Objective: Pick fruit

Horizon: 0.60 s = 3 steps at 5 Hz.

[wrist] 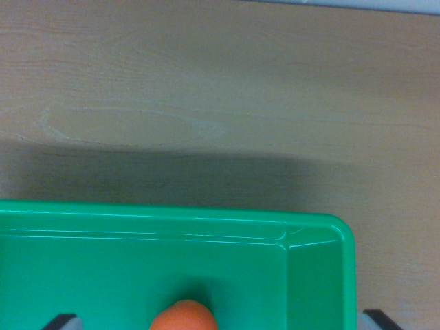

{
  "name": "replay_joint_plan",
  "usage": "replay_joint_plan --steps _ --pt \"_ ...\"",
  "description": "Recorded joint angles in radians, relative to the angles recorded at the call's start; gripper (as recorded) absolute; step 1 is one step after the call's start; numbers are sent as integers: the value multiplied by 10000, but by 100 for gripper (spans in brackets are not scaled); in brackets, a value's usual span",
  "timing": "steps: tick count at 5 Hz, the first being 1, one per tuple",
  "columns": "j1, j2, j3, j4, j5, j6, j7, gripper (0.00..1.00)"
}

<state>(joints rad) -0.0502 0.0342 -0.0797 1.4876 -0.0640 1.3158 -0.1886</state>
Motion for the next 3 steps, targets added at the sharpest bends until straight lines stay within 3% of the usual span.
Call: replay_joint_plan --steps 1,2,3 --pt "0 0 0 0 0 0 0 0" --pt "-18 131 -3 -370 66 -416 -203 0" --pt "-18 131 -3 -370 66 -416 -203 0"
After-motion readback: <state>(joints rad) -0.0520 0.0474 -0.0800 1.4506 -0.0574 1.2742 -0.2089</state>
